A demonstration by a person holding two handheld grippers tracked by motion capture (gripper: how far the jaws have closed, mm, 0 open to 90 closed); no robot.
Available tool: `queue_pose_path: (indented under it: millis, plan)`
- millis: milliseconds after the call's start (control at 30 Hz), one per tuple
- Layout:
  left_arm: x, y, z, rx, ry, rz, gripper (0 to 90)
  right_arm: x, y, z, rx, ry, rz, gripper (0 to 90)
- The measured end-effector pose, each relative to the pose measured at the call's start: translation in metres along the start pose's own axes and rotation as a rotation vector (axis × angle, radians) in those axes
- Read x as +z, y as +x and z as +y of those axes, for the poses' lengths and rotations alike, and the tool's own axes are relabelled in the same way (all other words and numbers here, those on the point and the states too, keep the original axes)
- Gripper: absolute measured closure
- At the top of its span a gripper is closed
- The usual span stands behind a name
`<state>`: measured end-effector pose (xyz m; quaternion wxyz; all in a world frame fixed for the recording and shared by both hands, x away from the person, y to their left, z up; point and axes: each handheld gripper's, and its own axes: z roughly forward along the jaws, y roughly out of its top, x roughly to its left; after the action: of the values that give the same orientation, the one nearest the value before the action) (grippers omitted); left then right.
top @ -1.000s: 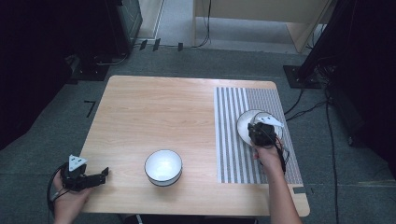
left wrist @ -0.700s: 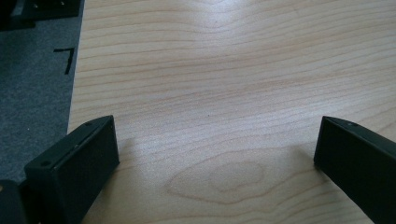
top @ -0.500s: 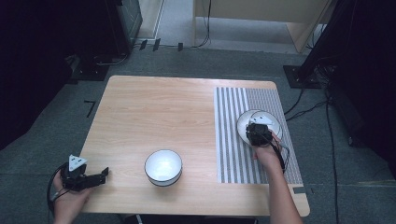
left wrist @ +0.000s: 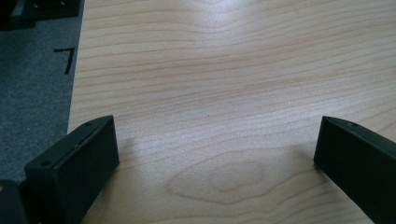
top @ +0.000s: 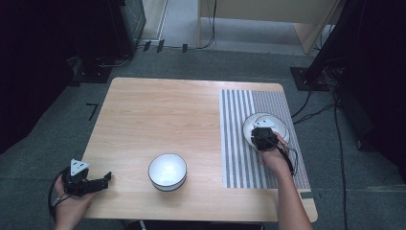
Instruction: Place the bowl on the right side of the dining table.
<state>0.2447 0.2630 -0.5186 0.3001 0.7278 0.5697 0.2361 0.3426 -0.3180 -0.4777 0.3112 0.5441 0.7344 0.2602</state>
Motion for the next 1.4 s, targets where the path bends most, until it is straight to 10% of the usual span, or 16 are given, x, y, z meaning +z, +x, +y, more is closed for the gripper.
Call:
queue_pose_path:
  millis: [400,900,1400]
  plan:
    - [0.0,0.0,0.0,0.0,0.0,0.0,0.0,-0.013,-0.01,-0.001,0.048,-0.071,0.108,48.2]
    - [0.0,0.0,0.0,0.0,0.0,0.0,0.0,-0.028,-0.021,-0.006,0.098,-0.126,0.13,60.2]
    - [0.0,0.0,0.0,0.0,0.0,0.0,0.0,-0.06,-0.042,-0.005,0.281,-0.265,0.157,62.5]
